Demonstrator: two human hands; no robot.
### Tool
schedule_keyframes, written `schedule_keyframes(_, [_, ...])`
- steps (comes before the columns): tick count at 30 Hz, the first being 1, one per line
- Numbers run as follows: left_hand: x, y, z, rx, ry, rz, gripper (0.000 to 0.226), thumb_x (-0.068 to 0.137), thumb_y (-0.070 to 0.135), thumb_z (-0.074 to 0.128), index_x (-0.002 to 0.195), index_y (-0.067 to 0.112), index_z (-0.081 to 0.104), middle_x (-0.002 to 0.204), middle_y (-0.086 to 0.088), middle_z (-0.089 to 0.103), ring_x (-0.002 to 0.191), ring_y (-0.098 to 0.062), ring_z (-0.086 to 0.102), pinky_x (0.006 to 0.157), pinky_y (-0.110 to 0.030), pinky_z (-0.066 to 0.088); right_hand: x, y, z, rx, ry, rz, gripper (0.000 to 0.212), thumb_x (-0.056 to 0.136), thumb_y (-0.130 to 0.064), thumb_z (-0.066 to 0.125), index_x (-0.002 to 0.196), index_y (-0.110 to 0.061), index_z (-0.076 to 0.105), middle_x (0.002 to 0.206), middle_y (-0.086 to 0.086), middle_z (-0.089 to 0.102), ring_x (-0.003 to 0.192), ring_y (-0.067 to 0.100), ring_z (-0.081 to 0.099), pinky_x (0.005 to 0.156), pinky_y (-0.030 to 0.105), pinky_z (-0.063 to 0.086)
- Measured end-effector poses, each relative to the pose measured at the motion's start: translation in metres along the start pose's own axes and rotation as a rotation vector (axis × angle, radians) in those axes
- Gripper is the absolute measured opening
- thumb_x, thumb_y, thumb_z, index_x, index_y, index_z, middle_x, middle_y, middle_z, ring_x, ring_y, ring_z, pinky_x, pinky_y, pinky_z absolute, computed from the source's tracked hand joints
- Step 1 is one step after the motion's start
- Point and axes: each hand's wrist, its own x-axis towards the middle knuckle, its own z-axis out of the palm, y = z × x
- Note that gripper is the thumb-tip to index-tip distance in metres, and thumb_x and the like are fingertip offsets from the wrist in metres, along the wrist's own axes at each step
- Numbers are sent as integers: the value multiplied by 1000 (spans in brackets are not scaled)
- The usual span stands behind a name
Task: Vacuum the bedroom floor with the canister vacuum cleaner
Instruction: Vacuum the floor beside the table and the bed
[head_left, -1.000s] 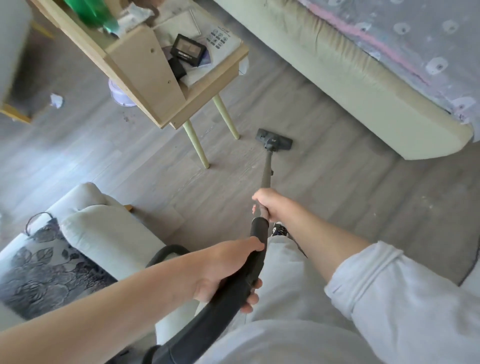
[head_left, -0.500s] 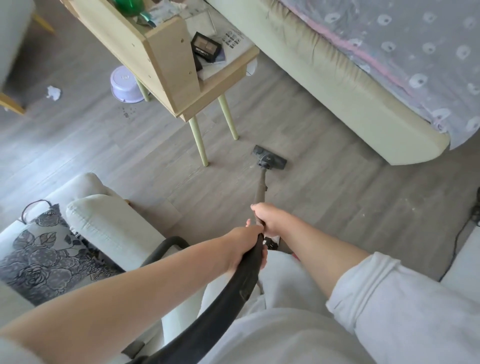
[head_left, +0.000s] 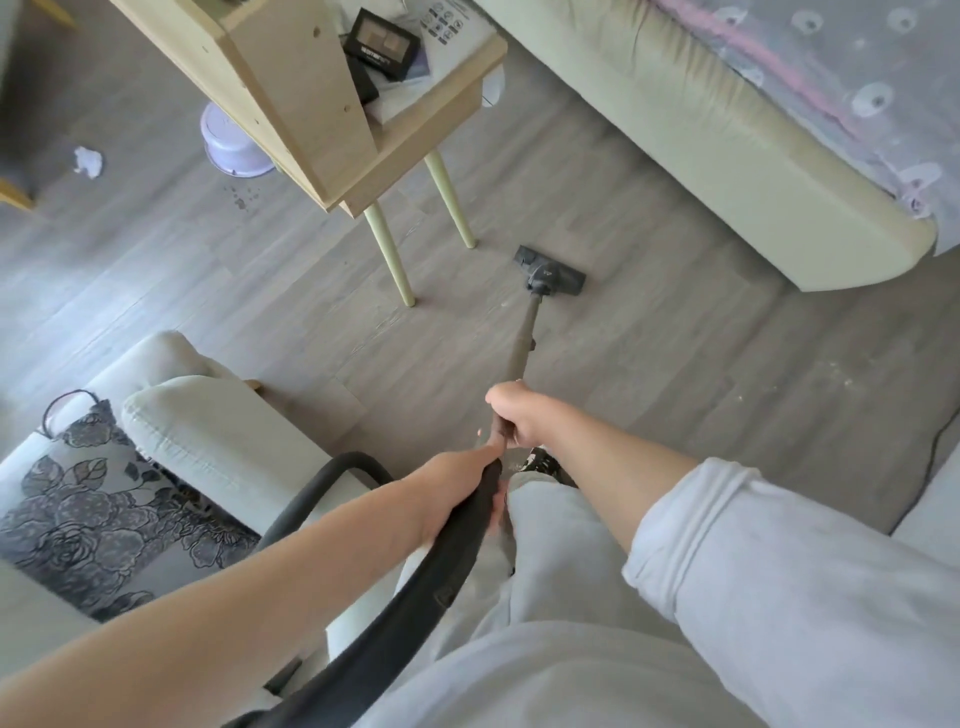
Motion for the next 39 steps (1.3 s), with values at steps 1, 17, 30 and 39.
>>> schedule_keyframes(1, [-7,-7,-15,22,27,-14,50,85,57,74,84,12,55,62,-5,59,43,-16,52,41,-22,46,-6,4,14,-23,-19,7,36,95,-15,38,131,-12,35,82,11,52,62,21,56,48,31,53])
schedule_keyframes(17, [-66,-40,-76,188,65,-218,39,97,48,62,100,10,53,71,-8,59,51,-19,51,45,-26,45,-37,53,80,274,-99,59,32,88,-18,51,113,-19,32,106,13,56,85,26,61,44,25,50])
schedule_keyframes(30, [7,58,111,550,-45,-238,27,102,39,53,93,14,44,63,-3,53,44,-16,49,45,-21,46,23,54,-122,655,193,-25,49,91,-10,51,137,-16,35,98,8,57,73,23,58,54,26,49])
schedule_keyframes(39, [43,83,267,769,-102,-315,29,97,34,58,78,13,52,59,-2,56,41,-14,52,42,-21,47,25,92,-271,966,269,75,22,95,-14,52,115,-8,48,98,13,58,75,24,59,55,32,50])
